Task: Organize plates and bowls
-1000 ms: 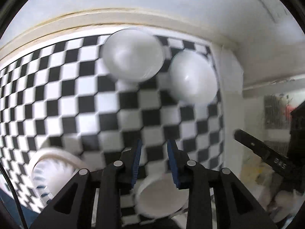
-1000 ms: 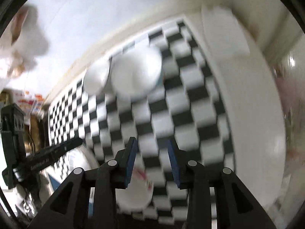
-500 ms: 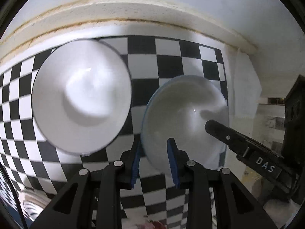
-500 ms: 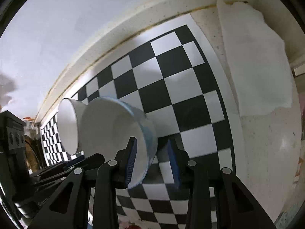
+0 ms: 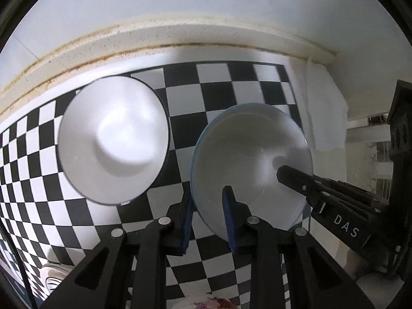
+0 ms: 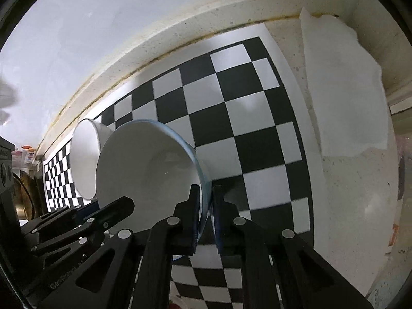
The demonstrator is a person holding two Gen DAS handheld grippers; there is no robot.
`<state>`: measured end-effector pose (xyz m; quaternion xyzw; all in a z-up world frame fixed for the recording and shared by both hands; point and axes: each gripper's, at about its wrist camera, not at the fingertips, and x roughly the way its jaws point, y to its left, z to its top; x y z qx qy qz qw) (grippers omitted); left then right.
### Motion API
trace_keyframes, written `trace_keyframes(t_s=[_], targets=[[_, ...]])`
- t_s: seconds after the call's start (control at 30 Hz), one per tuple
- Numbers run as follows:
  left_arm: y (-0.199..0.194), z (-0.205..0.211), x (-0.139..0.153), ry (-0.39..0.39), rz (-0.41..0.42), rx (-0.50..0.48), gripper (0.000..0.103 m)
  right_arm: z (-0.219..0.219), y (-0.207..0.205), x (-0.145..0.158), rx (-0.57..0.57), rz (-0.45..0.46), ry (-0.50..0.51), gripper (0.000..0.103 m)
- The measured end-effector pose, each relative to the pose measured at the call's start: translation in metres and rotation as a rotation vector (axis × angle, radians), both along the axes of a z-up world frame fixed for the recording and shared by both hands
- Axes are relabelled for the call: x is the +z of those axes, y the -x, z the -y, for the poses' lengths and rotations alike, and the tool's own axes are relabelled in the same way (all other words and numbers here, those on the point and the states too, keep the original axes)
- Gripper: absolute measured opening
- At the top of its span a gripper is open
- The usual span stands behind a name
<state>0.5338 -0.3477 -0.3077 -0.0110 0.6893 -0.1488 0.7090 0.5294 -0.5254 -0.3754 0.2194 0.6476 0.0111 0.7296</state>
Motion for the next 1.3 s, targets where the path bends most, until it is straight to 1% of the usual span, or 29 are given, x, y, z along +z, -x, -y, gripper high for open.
trace_keyframes(t_s=[0.23,0.43,0.53,0.6,0.73,0.9,1.03,1.17,1.3], targets=[[0.030,-0.010,0.044,0.044,0.058,-0.056,0.020,-0.009,0.039,0.041,-0.036,0.064,0.002,0.012],[0.066,-0.027,0.086,0.082,0.107,-0.093,0.020,-0.023,0.094,0.081,-0.065,0.119,-0.007,0.012],[0.088,-0.038,0.097,0.093,0.114,-0.111,0.020,-0.036,0.123,0.095,-0.072,0.136,-0.006,0.012],[0.106,-0.042,0.099,0.090,0.112,-0.127,0.020,-0.039,0.141,0.103,-0.072,0.143,-0.006,0.012],[0.137,-0.057,0.098,0.094,0.093,-0.139,0.020,-0.058,0.179,0.106,-0.066,0.140,-0.002,0.013],[0.170,-0.071,0.078,0.080,0.044,-0.147,0.020,-0.080,0.219,0.091,-0.048,0.098,0.007,0.013],[0.185,-0.074,0.058,0.048,0.009,-0.164,0.020,-0.090,0.236,0.068,-0.049,0.056,0.006,0.013],[0.192,-0.075,0.037,0.018,-0.022,-0.168,0.020,-0.098,0.243,0.048,-0.050,0.024,0.016,0.013],[0.197,-0.073,0.023,-0.016,-0.031,-0.183,0.020,-0.103,0.248,0.033,-0.049,-0.001,0.023,0.013]])
